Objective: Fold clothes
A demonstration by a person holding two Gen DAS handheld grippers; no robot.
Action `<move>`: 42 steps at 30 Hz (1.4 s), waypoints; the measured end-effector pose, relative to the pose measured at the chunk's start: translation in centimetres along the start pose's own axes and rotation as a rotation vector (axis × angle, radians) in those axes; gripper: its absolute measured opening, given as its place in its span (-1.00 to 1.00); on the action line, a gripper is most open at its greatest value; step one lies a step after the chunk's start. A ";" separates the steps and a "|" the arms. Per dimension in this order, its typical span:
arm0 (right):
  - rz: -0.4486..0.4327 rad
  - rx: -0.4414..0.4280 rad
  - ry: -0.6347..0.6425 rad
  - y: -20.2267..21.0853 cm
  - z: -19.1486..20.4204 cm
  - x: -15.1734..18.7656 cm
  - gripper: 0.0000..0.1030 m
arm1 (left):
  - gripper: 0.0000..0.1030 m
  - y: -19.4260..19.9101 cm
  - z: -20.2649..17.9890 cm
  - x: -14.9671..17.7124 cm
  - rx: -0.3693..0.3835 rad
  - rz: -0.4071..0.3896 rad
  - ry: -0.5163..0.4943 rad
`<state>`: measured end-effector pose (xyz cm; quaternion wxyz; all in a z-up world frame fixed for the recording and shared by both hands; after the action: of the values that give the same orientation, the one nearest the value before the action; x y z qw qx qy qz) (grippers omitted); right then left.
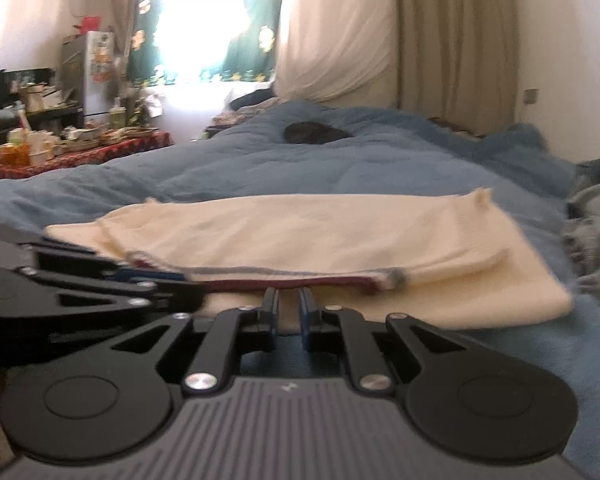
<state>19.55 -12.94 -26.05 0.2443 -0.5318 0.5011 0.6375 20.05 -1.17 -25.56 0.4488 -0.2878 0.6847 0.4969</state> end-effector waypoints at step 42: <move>0.070 -0.019 -0.062 -0.3 -3.4 1.3 -0.69 | -0.71 2.1 -1.4 -0.2 -0.018 -0.042 -0.078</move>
<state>20.82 -16.16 -27.12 0.2319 -0.4962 0.5055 0.6667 17.90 -1.73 -24.39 0.4829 -0.2865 0.6559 0.5045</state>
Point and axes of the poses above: each gripper's, at about its wrist camera, not at the fingertips, and y roughly against the way its jaws point, z to its left, x to its underside, the point moved 9 cm from there along -y, roughly the way its jaws point, and after that the axes turned 2 degrees about -z, right-handed, at the moved point
